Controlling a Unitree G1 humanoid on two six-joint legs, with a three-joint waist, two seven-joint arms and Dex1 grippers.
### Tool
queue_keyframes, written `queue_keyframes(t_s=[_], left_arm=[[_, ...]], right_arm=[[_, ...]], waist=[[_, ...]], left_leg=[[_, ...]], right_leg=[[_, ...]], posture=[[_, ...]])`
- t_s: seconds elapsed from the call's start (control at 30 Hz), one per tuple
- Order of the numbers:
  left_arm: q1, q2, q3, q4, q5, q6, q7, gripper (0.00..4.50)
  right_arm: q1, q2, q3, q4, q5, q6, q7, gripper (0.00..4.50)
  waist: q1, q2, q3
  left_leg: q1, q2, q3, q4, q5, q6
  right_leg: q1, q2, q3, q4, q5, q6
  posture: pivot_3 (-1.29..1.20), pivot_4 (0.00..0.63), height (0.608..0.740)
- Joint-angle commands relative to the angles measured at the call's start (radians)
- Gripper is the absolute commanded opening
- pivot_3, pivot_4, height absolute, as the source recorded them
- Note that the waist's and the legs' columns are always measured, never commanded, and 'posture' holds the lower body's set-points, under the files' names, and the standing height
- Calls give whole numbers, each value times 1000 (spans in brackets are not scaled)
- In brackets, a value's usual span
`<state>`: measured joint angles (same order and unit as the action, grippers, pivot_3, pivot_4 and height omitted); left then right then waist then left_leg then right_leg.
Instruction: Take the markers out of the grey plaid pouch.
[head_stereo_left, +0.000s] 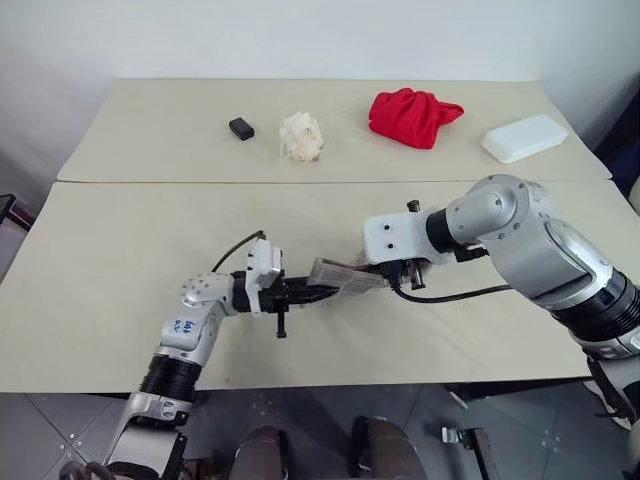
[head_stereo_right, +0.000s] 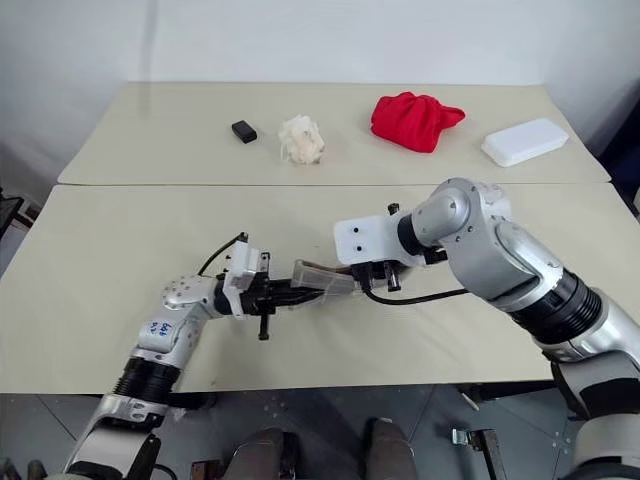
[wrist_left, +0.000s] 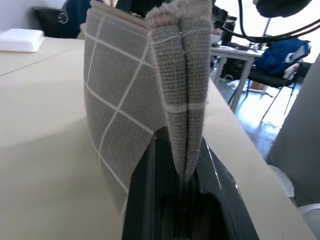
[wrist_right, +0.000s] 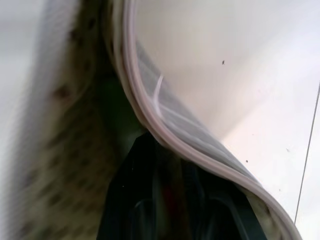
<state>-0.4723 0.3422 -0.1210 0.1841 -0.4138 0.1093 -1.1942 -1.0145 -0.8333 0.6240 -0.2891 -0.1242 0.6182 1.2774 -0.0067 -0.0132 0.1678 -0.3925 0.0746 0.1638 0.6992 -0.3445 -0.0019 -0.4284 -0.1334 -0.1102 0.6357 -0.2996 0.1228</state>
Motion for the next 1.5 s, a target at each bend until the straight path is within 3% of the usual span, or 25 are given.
queue_keyframes(t_s=[0.03,0.2,0.3,0.43,0.67,0.77,0.87,1.33,1.43,1.5], left_arm=[[-26,-17,-5,2,-16,20,-13,0],[-41,-29,1,19,-15,34,-9,0],[-46,-26,12,31,-13,32,-3,0],[-43,-26,21,42,-14,33,6,0],[-50,-30,36,55,-24,51,22,0],[-53,-28,42,61,-27,51,24,0],[-59,-34,42,69,-27,47,20,0],[-83,-47,38,110,-18,24,-10,0],[-86,-51,38,115,-15,17,-11,0],[-88,-51,40,116,-16,17,-11,0]], right_arm=[[-28,32,23,-10,-52,-36,22,761],[12,49,25,-10,-85,-54,36,761],[43,16,-3,-7,-101,-79,36,1295],[67,0,-16,6,-118,-110,41,2480],[80,-2,-37,9,-121,-117,57,2480],[81,11,-64,9,-97,-96,61,3020],[80,42,-51,60,-102,-117,53,3890],[66,146,59,263,-196,-199,105,3890],[81,156,55,254,-204,-206,109,3285],[86,156,45,243,-208,-214,112,2629]], waist=[[-1,0,0],[1,0,0],[4,0,0],[2,0,0],[1,0,0],[2,0,0],[2,0,0],[-7,0,0],[-7,0,0],[-7,0,0]], left_leg=[[0,0,0,0,0,0],[0,0,0,0,0,0],[0,0,0,1,0,0],[0,0,0,0,0,0],[0,0,0,0,0,0],[0,0,0,0,0,0],[0,0,0,0,0,0],[1,0,0,0,0,0],[1,0,0,0,0,0],[1,0,0,0,0,0]], right_leg=[[0,0,0,0,0,0],[0,0,0,0,0,0],[0,0,0,0,0,0],[0,0,0,0,0,0],[0,0,0,0,0,0],[0,0,0,0,0,0],[0,0,0,0,0,0],[1,0,0,0,0,0],[2,0,0,0,0,0],[2,0,0,0,0,0]], posture=[[0,150,740],[0,150,740],[0,150,740],[0,150,740],[0,150,740],[0,150,740],[0,150,740],[0,150,740],[0,150,740],[0,150,740]])
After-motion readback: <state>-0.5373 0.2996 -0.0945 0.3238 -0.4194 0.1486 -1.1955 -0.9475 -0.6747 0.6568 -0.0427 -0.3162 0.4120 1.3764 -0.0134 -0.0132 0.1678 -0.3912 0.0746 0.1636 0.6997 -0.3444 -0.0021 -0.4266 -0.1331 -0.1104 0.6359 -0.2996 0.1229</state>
